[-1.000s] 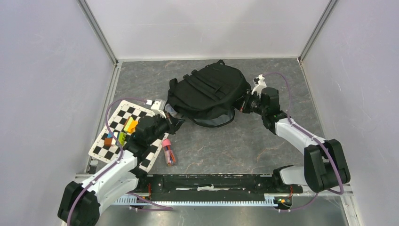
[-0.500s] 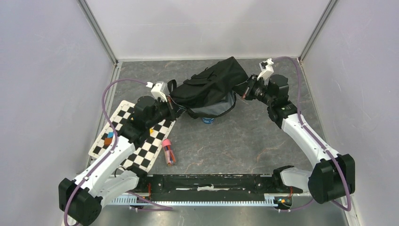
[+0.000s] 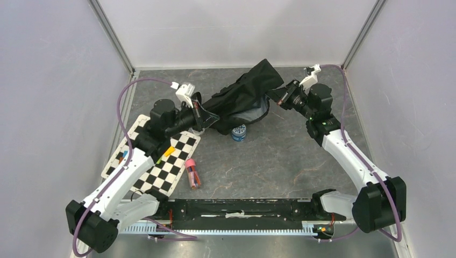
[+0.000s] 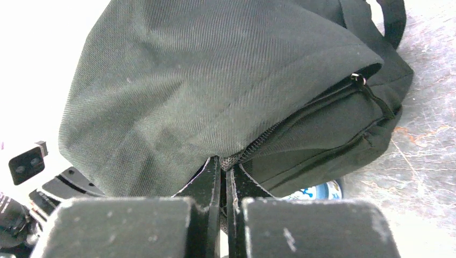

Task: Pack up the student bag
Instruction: Zip the student bag at the center of the board.

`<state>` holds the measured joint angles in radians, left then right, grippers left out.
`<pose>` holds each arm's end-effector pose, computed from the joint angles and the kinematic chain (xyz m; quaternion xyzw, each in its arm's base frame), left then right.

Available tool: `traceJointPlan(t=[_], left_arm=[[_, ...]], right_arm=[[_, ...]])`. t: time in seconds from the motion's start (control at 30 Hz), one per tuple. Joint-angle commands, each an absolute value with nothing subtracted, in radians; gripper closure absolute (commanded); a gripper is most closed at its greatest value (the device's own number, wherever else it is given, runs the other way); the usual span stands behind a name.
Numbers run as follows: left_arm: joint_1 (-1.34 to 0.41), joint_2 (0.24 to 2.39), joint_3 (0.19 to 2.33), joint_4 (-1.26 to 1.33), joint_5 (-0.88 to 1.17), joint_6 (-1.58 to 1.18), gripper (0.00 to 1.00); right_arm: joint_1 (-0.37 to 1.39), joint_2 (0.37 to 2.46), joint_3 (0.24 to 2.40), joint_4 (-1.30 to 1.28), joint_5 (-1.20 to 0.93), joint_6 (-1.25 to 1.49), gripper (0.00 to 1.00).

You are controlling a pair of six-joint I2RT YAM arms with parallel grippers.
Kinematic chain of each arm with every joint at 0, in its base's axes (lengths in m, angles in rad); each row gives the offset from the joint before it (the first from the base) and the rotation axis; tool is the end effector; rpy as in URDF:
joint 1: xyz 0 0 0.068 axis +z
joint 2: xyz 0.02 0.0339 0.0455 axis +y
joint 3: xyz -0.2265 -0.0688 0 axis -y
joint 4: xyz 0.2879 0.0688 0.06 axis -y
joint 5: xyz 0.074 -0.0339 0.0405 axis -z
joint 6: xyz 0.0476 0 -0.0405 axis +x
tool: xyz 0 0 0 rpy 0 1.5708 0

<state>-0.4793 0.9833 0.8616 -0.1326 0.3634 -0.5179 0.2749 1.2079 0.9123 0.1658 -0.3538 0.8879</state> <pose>0.2603 -0.1544 0.2968 0.0955 0.7800 -0.4133 0.4601 0.3325 0.1109 0.2834 0.1125 0.7403 0.4672 0.4701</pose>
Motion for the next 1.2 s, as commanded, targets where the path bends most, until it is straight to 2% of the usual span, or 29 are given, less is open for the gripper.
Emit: traceJointPlan(t=[0.0,0.17,0.27,0.37,0.63,0.7,0.77,0.87,1.03,1.1,1.17], left_arm=[[-0.48,0.993,1.021,0.009,0.478,-0.475,0.98],[-0.476,1.056,1.12,0.007,0.45,-0.522,0.98],[-0.474,1.075,1.146,0.063,0.443,-0.562,0.98],[-0.474,1.119,1.183,0.096,0.461,-0.596,0.98],[-0.476,1.215,1.322,0.124,0.478,-0.633,0.98],[-0.477,1.23,1.356,0.118,0.49,-0.635,0.98],[-0.477,1.233,1.392,0.069,0.471,-0.615,0.98],[-0.473,1.233,1.442,-0.04,0.429,-0.579,0.98],[-0.459,1.248,1.5,-0.152,0.48,-0.617,0.98],[-0.45,1.242,1.518,-0.198,0.511,-0.616,0.98],[-0.44,1.235,1.534,-0.243,0.553,-0.609,0.98]], right_arm=[[0.273,1.135,0.99,0.405,-0.264,1.045,1.0],[0.285,1.12,0.989,0.392,-0.226,1.034,1.0],[0.301,1.112,0.965,0.365,-0.203,0.991,0.94],[0.332,1.122,0.945,0.354,-0.182,0.957,0.93],[0.556,1.177,1.015,0.352,-0.007,0.836,0.91],[0.586,1.196,1.042,0.356,0.026,0.799,0.87],[0.59,1.207,1.064,0.337,0.036,0.752,0.8],[0.59,1.189,1.07,0.312,0.057,0.615,0.6],[0.591,1.092,1.006,0.318,0.007,0.279,0.33],[0.59,1.049,0.96,0.343,-0.075,0.159,0.27],[0.59,1.012,0.92,0.379,-0.216,0.053,0.25]])
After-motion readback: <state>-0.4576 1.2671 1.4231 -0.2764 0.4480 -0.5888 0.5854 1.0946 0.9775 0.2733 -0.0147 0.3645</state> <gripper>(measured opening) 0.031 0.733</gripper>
